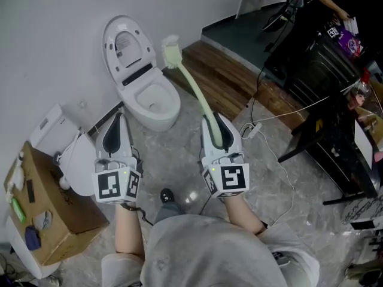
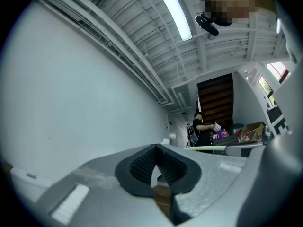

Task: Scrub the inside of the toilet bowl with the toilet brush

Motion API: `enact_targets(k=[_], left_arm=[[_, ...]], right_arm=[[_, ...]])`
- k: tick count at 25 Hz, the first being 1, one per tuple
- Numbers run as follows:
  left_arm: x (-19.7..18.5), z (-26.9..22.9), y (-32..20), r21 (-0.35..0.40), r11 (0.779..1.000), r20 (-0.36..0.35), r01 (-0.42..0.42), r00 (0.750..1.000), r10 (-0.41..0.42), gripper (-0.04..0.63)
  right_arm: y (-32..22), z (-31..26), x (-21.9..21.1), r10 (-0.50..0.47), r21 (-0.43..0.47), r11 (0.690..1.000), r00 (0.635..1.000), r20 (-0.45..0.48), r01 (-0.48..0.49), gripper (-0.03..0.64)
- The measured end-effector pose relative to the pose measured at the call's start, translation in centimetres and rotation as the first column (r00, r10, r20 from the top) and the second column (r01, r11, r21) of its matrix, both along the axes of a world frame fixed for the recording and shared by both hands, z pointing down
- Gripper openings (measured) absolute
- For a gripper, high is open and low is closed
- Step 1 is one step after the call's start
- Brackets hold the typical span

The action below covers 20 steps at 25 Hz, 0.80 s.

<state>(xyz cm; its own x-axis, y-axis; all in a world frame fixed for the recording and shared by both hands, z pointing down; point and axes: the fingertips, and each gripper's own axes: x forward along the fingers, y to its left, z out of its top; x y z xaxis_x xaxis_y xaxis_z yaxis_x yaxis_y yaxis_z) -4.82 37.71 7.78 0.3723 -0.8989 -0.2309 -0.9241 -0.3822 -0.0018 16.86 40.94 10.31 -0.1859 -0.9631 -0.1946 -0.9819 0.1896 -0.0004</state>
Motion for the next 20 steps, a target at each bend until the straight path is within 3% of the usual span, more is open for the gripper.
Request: enact_targets(k=[11, 20], left_arm=[[-4.1, -0.5, -11.3, -0.001, 0.999, 0.008, -0.039, 0.999, 0.039, 0.005], [-7.1, 0.9, -16.2, -0.023, 0.998, 0.019, -0.065, 0.998, 0.066, 0.005]], right_arm=[[-11.0, 0.4, -4.5, 0.049, -0.025, 0.998, 0.999, -0.010, -0.050, 0.104], [-15.4, 1.0, -7.5, 0.074, -0.026, 0.997, 0.997, -0.013, -0.074, 0.104]])
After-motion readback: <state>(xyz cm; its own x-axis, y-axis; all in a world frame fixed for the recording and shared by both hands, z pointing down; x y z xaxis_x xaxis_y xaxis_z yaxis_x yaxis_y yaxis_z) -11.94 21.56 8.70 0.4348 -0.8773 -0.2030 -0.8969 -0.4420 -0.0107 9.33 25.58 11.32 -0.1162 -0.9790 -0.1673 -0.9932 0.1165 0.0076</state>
